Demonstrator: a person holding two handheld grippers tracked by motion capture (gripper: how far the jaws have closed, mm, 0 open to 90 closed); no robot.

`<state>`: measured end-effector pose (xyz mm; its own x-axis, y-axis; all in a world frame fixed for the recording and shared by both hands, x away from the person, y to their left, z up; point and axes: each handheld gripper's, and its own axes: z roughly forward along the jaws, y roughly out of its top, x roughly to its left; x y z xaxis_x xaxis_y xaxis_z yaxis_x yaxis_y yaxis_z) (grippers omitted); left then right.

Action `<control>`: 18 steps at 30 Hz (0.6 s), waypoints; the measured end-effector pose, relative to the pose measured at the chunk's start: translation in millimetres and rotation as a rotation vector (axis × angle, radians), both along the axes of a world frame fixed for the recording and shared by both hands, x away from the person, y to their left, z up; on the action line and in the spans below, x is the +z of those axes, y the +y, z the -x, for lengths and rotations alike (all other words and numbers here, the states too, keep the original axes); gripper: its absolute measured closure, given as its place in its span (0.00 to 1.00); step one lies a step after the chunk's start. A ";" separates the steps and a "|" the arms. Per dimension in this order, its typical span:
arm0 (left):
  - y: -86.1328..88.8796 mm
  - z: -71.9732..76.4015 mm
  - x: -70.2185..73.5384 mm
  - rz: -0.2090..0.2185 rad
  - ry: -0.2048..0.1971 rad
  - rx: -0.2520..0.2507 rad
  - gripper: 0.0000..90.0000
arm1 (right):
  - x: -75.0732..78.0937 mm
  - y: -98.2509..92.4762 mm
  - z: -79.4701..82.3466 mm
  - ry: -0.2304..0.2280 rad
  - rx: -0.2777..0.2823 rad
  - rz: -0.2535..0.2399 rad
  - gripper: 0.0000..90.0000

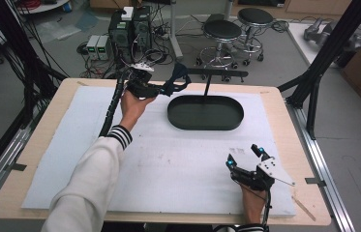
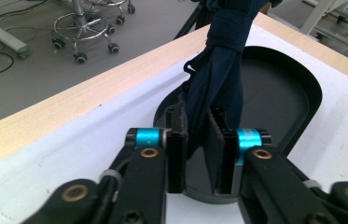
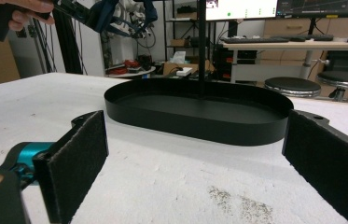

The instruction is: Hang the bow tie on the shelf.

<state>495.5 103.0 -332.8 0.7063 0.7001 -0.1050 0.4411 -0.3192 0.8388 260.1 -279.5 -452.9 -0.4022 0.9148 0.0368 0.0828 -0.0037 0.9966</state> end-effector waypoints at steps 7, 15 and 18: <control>0.9 2.5 -3.9 -0.006 -0.019 0.002 0.79 | -0.1 0.2 0.1 -0.003 -0.003 0.002 0.07; -0.2 1.9 -7.0 0.006 -0.030 0.025 0.72 | -0.1 0.3 0.3 -0.002 -0.002 0.003 0.07; 0.2 2.3 -6.7 -0.006 -0.037 0.024 0.68 | -0.1 0.2 0.2 -0.001 -0.002 0.001 0.07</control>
<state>493.2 103.2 -339.4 0.6923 0.7178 -0.0745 0.4174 -0.3141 0.8527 259.9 -279.3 -453.0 -0.4000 0.9158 0.0353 0.0818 -0.0027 0.9966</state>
